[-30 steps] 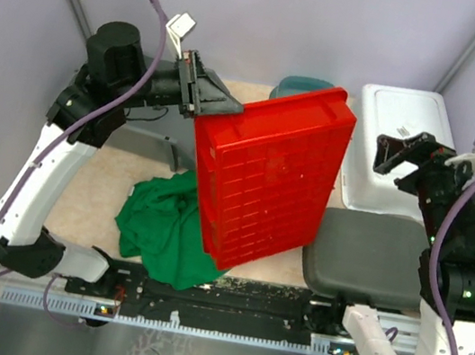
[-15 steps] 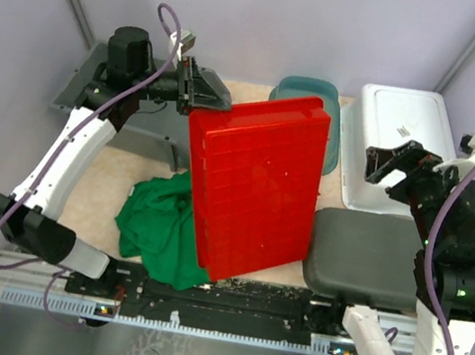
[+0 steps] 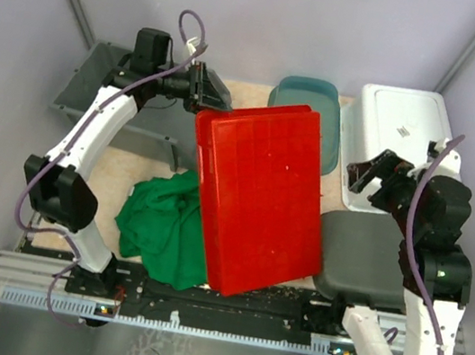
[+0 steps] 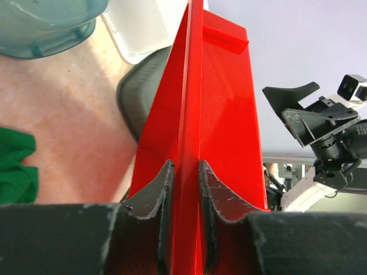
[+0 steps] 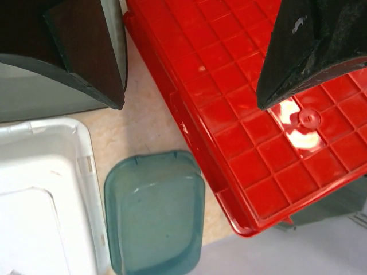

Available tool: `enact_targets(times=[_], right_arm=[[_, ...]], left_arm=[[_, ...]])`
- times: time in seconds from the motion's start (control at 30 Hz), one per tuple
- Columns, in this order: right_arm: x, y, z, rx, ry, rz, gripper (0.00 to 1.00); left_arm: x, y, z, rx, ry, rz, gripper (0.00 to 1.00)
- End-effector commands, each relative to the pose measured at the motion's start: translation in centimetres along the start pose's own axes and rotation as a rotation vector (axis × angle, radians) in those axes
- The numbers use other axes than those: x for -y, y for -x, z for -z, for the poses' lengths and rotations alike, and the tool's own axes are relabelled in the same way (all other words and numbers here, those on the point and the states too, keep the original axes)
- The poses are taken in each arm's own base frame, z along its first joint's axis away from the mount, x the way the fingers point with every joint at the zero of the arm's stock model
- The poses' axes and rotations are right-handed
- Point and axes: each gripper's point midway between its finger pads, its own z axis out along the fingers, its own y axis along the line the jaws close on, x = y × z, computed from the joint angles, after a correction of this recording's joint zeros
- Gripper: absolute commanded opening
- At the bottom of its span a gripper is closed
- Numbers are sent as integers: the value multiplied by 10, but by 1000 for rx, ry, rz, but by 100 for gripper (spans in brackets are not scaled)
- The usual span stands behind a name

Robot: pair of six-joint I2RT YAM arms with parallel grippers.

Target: Turn the large container upside down

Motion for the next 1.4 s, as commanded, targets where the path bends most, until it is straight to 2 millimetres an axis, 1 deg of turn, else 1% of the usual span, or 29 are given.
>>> enact_targets(times=[0.0, 0.1, 0.2, 0.27, 0.33, 0.37, 0.43, 0.47, 0.5, 0.53, 0.57, 0.67, 0.7, 0.8, 0.87, 1.0, 1.1, 1.13, 1.2, 1.27, 1.3, 1.37], right_arm=[[-3, -11, -2, -12, 37, -11, 98], [0, -24, -5, -45, 36, -22, 98], [1, -32, -5, -67, 40, -35, 97], [3, -37, -6, -79, 37, -37, 97], [5, -42, -6, -90, 34, -37, 97], [6, -44, -7, -97, 32, -37, 97], [8, -49, -8, -109, 29, -40, 97], [8, -51, -9, -114, 29, -42, 97], [8, -53, -10, -120, 32, -44, 97], [8, -54, -11, -123, 33, -47, 97], [9, -55, -12, -125, 33, -49, 97], [10, -57, -15, -133, 32, -51, 97], [10, -58, -15, -133, 32, -53, 96], [9, -59, -16, -138, 35, -55, 96], [9, -62, -16, -145, 40, -58, 96], [8, -71, -20, -174, 58, -61, 96], [7, -80, -25, -216, 78, -56, 96], [8, -84, -27, -234, 79, -56, 96], [12, -93, -34, -276, 63, -63, 96], [13, -102, -42, -317, 69, -79, 96], [12, -106, -47, -338, 80, -90, 96], [7, -114, -57, -378, 116, -114, 96]], left_arm=[[-28, 4, -7, -43, 32, -91, 0], [-53, 13, -12, -58, 68, -100, 0], [-76, 20, -14, -71, 105, -101, 0], [-91, 26, -14, -66, 118, -100, 6], [-104, 35, -12, -53, 136, -87, 19], [-109, 40, -11, -45, 142, -85, 29], [-119, 52, -10, -16, 188, -89, 57], [-124, 58, -10, 0, 215, -91, 66], [-127, 64, -9, 12, 238, -92, 72], [-129, 71, -9, 29, 260, -109, 76], [-133, 74, -7, 33, 302, -99, 79], [-141, 93, 6, 96, 434, -127, 85], [-140, 100, 12, 124, 474, -144, 86], [-134, 115, 31, 209, 567, -186, 88], [-128, 121, 45, 261, 624, -208, 88], [-121, 114, 68, 314, 745, -235, 88], [-119, 99, 83, 337, 843, -248, 88], [-117, 92, 86, 338, 852, -250, 88], [-111, 77, 87, 325, 854, -260, 88], [-108, 57, 84, 293, 841, -261, 88], [-103, 49, 79, 276, 801, -256, 88], [-91, 31, 62, 231, 694, -249, 88]])
